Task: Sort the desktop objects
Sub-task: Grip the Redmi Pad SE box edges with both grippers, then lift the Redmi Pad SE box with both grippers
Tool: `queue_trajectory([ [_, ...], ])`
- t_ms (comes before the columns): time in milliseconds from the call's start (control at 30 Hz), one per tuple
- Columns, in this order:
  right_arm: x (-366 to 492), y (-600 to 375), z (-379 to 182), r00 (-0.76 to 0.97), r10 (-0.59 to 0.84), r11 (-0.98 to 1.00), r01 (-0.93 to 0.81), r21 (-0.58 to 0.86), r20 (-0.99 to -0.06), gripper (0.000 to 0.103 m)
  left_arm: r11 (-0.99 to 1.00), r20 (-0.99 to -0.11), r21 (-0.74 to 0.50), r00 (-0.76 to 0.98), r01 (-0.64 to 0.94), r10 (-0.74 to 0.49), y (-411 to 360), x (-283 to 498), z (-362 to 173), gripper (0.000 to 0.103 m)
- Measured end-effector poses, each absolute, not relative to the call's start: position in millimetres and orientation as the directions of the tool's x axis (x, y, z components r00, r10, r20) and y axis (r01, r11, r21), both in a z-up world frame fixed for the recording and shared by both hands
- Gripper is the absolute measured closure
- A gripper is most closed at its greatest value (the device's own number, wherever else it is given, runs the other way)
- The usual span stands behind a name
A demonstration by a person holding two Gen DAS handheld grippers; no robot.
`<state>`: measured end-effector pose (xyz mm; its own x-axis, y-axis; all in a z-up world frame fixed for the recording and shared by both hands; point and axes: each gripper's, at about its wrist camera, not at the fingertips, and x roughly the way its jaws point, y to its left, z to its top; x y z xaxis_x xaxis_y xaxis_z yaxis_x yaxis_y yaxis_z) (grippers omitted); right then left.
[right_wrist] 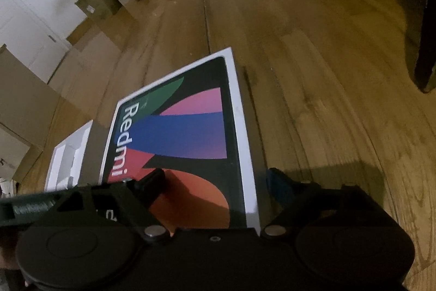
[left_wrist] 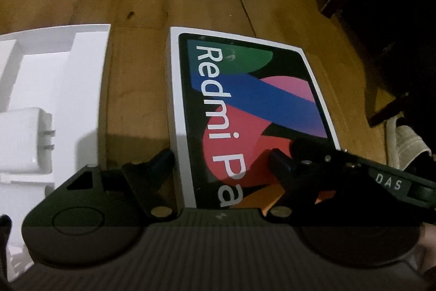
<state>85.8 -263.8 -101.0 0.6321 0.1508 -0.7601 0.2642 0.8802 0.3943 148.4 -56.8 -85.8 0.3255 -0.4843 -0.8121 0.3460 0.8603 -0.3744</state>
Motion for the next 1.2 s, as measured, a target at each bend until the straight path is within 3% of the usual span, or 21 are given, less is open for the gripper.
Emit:
queue_trajectory([
  [233,83,-265,-92,0.631,0.177,0.883,0.237,0.405,-0.755,0.022,0.874,-0.806,-0.326,0.378,0.359,-0.456,-61,138,-72,0.026],
  [800,80,-265,-66,0.725,0.263,0.819,0.181,0.544,-0.637,0.022,0.910,-0.797,-0.251,0.463,0.330,-0.388,-49,127,-34,0.026],
  [1200,85,-232,-38,0.731,0.292,0.836,0.119,0.536,-0.616,0.022,0.908,-0.755,-0.327,0.505,0.262,-0.418,-4,122,-12,0.027],
])
